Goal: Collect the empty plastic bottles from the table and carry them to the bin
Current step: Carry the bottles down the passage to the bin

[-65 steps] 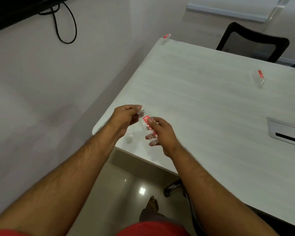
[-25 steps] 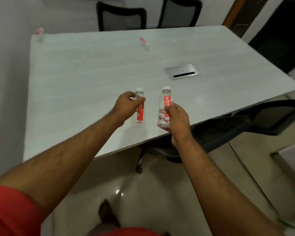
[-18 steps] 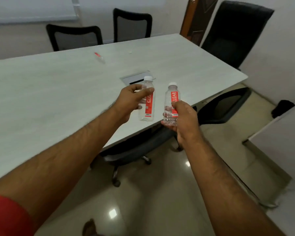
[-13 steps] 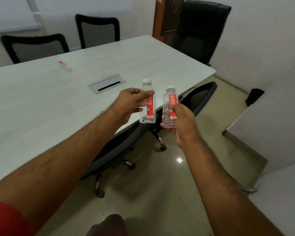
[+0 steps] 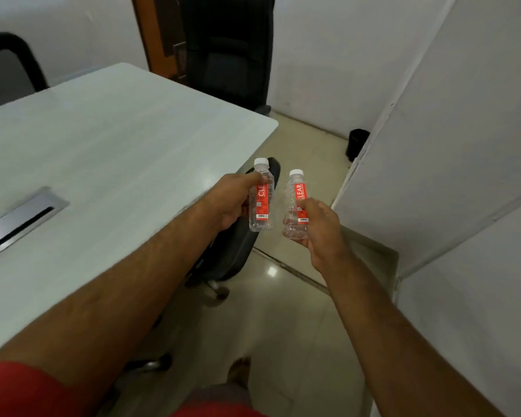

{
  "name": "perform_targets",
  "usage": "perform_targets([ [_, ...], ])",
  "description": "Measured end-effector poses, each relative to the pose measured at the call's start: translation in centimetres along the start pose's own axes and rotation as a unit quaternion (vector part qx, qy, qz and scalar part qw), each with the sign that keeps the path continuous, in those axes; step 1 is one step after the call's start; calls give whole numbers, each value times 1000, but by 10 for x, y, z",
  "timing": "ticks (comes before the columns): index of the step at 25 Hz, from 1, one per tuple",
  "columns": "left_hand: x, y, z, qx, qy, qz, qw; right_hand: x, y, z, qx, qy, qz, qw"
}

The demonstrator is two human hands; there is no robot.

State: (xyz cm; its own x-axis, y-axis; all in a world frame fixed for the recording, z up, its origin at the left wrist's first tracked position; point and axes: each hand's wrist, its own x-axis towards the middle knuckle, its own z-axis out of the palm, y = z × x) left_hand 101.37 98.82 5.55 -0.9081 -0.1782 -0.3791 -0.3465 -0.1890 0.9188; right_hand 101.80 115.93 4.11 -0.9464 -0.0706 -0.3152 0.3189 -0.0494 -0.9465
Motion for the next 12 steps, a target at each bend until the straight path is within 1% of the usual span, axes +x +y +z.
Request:
perform_targets([
  [5,130,46,53,43,-43,-13,998,131,-43,-21,-14,40,0,999],
  [9,238,67,88,73,-65,8,995,240,-59,-41,-4,41,8,999],
  [12,327,81,117,78,-58,17,995,335,-71,-58,4,38,9,999],
])
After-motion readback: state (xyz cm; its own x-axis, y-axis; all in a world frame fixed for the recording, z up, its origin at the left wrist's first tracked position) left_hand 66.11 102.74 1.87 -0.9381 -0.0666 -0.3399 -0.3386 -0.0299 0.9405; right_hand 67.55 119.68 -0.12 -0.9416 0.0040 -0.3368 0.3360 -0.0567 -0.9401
